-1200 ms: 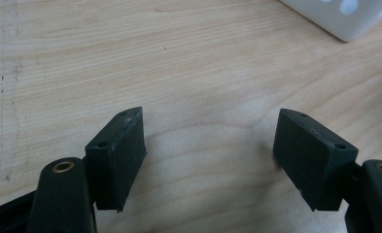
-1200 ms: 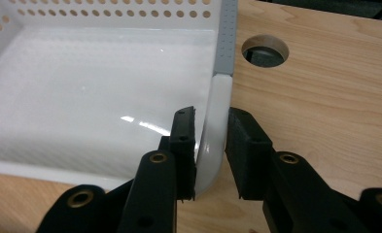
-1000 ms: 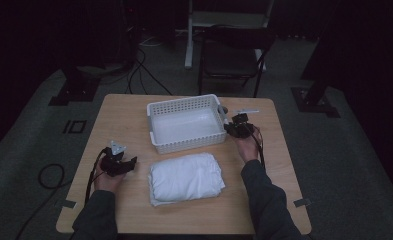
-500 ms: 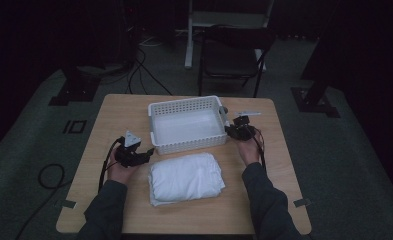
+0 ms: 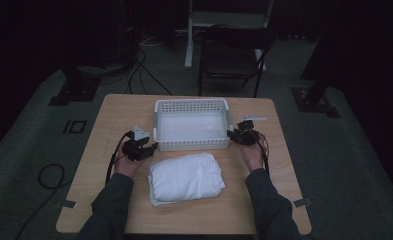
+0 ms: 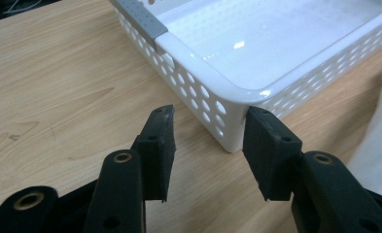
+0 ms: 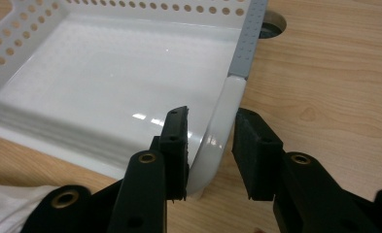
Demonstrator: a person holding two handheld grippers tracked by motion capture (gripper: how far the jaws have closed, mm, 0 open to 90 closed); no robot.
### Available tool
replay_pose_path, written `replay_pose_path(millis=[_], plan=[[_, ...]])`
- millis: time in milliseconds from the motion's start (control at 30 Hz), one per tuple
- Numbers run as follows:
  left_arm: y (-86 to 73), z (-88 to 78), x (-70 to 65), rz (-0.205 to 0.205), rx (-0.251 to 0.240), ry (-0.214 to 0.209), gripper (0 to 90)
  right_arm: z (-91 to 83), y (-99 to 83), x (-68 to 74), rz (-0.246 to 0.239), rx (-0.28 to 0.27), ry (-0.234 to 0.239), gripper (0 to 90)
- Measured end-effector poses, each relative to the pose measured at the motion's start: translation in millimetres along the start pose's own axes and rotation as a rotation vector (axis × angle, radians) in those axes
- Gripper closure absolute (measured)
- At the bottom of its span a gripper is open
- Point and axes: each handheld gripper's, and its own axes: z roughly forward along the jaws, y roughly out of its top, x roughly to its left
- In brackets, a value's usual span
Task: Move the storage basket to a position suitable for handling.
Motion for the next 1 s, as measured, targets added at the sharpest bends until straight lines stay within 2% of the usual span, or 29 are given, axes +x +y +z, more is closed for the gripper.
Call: replay_pose_path(millis=[300, 433, 533, 667, 767, 867, 1000], plan=[[0.2, 4.9, 2.2, -0.015, 0.012, -0.003, 54.6, -1.7, -1.5, 0.5, 0.004, 0.002, 0.001, 65.4], [-0.6, 4.1, 3.2, -0.032, 0.012, -0.002, 49.7, -4.3, -1.5, 0.2, 0.006, -0.012, -0.004, 54.5], [-4.8, -1.6, 4.0, -0.048, 0.003, -0.007, 46.5, -13.6, -1.5, -1.6, 0.028, -0.047, -0.001, 48.8], [-12.6, -12.0, 5.9, -0.07, -0.005, -0.012, 43.4, -29.6, -5.7, -2.0, 0.034, -0.097, 0.002, 47.1], [-19.9, -22.3, 6.3, -0.088, -0.021, -0.014, 41.8, -40.4, -12.1, -0.2, 0.033, -0.117, 0.029, 46.7], [-25.6, -30.3, 5.3, -0.1, -0.032, -0.017, 40.8, -46.1, -19.7, 3.8, 0.019, -0.111, 0.043, 45.6], [-33.9, -38.2, -0.1, -0.116, -0.046, -0.025, 39.6, -46.7, -32.0, 13.4, -0.03, -0.071, 0.049, 44.4]])
